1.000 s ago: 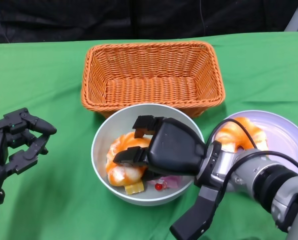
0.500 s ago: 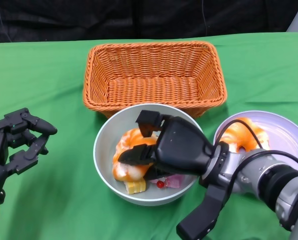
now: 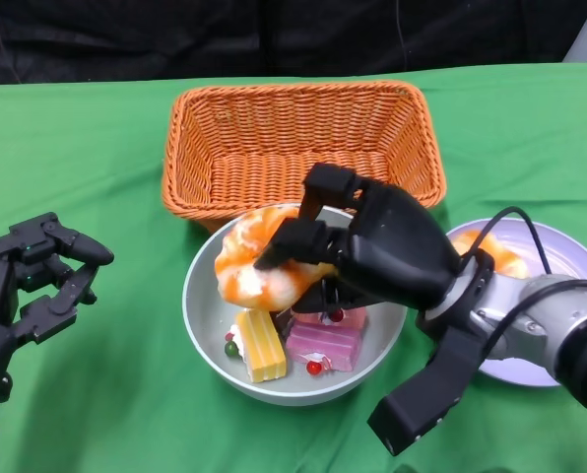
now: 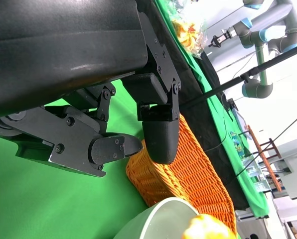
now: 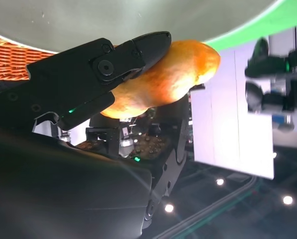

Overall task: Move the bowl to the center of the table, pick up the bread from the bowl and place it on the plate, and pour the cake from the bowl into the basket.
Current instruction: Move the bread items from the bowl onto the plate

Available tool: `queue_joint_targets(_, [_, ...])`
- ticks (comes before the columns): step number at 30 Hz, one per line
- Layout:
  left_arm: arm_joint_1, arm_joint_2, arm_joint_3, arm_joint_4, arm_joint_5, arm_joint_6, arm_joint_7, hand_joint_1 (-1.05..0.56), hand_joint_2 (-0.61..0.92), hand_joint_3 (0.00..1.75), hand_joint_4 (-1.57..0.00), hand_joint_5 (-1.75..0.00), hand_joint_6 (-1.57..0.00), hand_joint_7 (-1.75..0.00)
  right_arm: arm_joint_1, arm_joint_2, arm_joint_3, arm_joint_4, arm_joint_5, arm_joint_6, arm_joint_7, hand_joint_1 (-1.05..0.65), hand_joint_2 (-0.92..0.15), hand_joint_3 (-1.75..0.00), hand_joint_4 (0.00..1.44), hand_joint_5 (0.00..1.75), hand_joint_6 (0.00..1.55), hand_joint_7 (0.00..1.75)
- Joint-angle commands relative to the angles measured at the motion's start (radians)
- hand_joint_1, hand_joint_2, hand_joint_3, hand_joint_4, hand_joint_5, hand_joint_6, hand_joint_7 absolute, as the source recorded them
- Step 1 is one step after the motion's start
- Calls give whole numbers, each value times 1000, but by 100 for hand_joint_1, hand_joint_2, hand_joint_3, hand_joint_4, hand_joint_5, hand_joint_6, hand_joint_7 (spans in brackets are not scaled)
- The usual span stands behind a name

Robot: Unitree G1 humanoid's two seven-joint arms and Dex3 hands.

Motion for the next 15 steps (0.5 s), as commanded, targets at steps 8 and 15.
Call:
queue_joint_targets(8, [7, 20, 10, -3, -9, 5, -1, -2, 82, 53, -77, -152, -84, -104, 175, -107, -146, -218, 68, 1, 75, -25, -85, 0, 72, 120, 83, 83])
queue_joint_targets(15, [2, 27, 14, 3, -19, 14, -11, -2, 82, 53, -78, -149, -84, -106, 314, -175, -263, -309, 113, 33, 117, -18, -79, 0, 73, 121, 95, 65])
